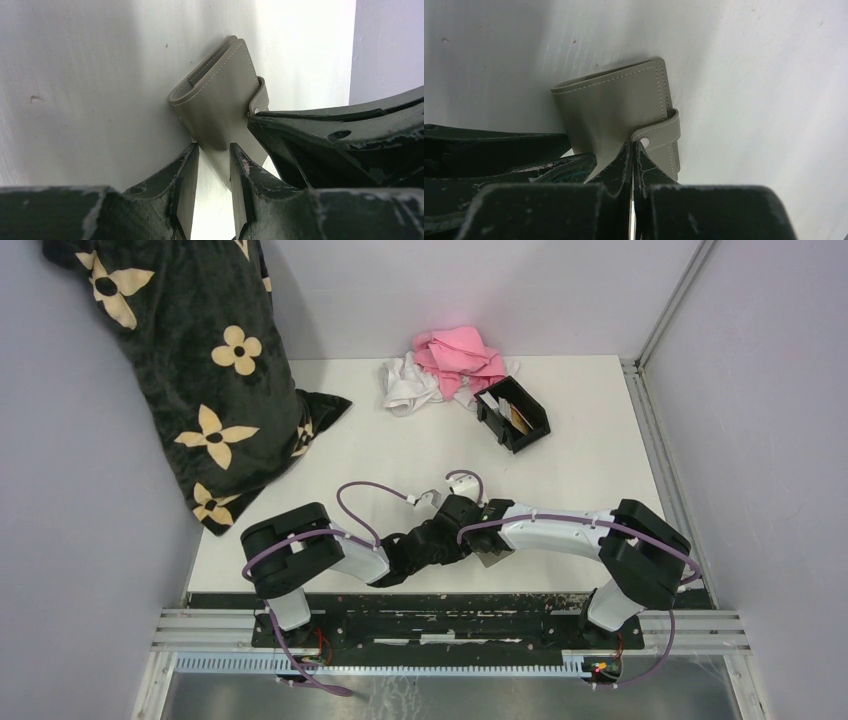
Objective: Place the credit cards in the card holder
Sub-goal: Close the card holder at the center of the board.
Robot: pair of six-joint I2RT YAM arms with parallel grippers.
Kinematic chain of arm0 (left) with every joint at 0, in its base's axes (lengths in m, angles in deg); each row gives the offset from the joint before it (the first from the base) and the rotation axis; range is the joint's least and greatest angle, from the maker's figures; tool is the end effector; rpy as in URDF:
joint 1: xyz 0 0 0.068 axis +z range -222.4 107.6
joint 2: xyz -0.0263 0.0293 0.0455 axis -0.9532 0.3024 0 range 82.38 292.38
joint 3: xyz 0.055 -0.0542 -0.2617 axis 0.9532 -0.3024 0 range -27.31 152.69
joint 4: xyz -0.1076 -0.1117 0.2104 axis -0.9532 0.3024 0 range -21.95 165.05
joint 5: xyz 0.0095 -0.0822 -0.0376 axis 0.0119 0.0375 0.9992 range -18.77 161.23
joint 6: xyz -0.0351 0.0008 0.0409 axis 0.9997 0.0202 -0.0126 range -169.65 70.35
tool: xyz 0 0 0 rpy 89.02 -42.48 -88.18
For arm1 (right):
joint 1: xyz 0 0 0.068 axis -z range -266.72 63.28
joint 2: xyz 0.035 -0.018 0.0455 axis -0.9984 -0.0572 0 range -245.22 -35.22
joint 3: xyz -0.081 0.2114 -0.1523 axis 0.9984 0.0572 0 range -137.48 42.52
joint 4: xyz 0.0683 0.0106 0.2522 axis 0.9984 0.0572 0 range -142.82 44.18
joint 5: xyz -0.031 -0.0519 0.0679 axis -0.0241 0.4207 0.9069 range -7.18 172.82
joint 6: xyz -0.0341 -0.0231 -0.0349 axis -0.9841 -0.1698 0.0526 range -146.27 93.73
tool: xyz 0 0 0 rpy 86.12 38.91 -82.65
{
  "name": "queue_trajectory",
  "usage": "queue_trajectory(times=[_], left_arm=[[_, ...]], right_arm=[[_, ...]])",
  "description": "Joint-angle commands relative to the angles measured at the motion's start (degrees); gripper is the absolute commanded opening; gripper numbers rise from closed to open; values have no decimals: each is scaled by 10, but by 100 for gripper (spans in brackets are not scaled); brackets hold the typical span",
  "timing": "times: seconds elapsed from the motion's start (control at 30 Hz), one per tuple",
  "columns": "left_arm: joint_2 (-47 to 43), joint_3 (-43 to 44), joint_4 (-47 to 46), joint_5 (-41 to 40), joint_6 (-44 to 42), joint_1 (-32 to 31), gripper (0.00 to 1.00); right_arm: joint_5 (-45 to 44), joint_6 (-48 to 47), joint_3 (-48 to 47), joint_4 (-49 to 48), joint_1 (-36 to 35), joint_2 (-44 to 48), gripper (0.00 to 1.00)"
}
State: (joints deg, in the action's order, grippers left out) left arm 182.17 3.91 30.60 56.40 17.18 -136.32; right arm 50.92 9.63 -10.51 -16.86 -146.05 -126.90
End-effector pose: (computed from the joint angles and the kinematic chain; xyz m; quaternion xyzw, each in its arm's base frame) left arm 0.1414 -0.2682 0.1117 -0.0853 0.8617 -0.3963 0.3053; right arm 0.1612 0.2348 0.1708 -0.1574 0.9405 -0.0885 0.2880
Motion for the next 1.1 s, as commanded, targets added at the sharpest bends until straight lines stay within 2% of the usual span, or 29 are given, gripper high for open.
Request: queue_trajectory(times=[0.0, 0.57, 0.87, 1.07], left_arm=[[22, -3, 68, 1, -9, 0, 38], [32, 2, 73, -1, -10, -3, 38], [32, 15, 87, -1, -16, -5, 38], [15, 56, 140, -21, -51, -6, 38]], right_arm=[[9, 21, 13, -12, 6, 2, 1], [36, 39, 65, -43, 53, 53, 1], [131, 57, 132, -119, 123, 92, 1], [184, 76, 177, -158, 170, 106, 1]])
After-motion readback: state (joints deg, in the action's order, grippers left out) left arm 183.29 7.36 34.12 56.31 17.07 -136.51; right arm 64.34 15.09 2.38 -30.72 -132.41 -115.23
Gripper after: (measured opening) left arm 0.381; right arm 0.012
